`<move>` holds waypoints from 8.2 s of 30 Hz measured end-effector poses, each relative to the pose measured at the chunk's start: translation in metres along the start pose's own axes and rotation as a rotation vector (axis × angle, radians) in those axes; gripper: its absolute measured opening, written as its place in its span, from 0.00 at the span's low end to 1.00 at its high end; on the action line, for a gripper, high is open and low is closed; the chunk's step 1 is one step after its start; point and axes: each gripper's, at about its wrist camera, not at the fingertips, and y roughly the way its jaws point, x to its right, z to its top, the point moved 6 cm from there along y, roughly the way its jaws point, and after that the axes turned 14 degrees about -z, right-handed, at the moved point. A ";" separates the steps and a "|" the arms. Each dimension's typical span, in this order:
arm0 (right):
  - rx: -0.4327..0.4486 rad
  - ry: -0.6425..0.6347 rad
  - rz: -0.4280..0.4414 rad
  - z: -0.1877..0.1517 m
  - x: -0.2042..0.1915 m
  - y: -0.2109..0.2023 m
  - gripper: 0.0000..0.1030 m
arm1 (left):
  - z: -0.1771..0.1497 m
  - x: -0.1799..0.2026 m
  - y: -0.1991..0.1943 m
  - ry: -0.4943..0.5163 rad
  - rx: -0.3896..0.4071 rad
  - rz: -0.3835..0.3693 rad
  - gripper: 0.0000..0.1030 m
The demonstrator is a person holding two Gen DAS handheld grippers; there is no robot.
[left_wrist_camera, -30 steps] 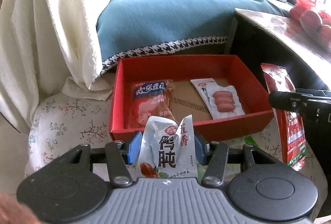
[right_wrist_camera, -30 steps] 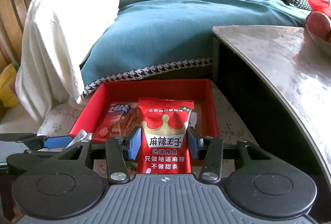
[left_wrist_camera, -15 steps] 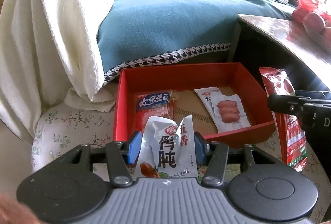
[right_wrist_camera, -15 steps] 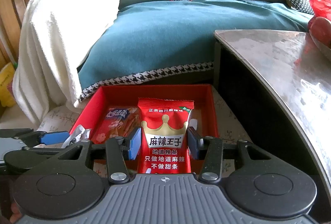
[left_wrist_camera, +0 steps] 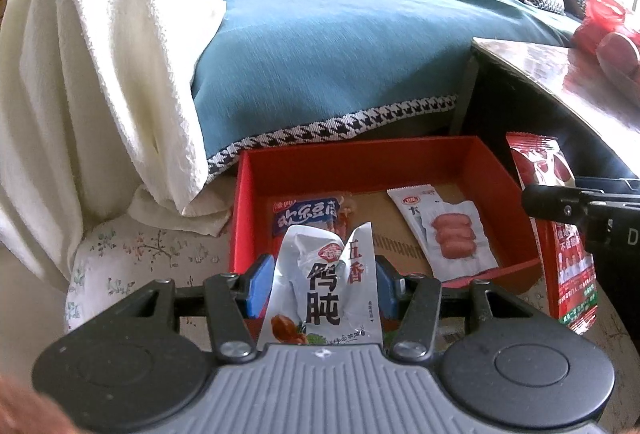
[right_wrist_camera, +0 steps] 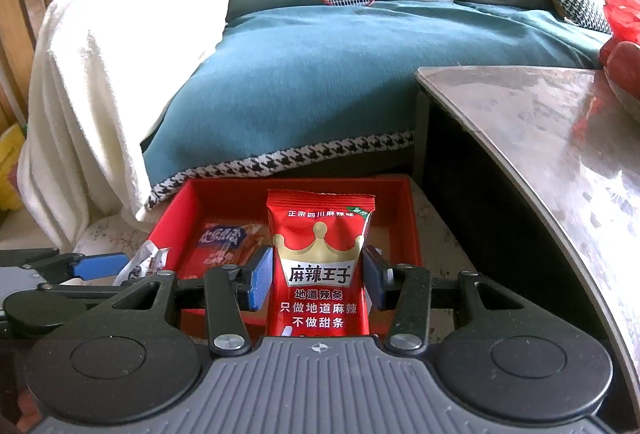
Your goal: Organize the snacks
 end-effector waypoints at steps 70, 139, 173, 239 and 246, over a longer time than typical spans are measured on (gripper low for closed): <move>-0.090 -0.015 -0.079 0.030 0.011 0.104 0.54 | 0.043 -0.036 0.073 -0.022 -0.028 0.060 0.44; -0.172 -0.085 -0.084 0.007 -0.010 0.152 0.62 | 0.028 -0.011 0.128 -0.001 -0.101 0.023 0.49; -0.111 -0.030 -0.064 0.007 0.001 0.119 0.69 | 0.048 -0.010 0.072 -0.057 -0.025 -0.013 0.51; -0.196 -0.318 0.086 -0.139 -0.042 -0.028 0.81 | -0.068 0.006 -0.045 -0.032 -0.092 -0.038 0.58; -0.256 -0.317 0.056 -0.176 -0.033 -0.047 0.82 | -0.091 0.018 -0.044 -0.066 -0.164 -0.123 0.58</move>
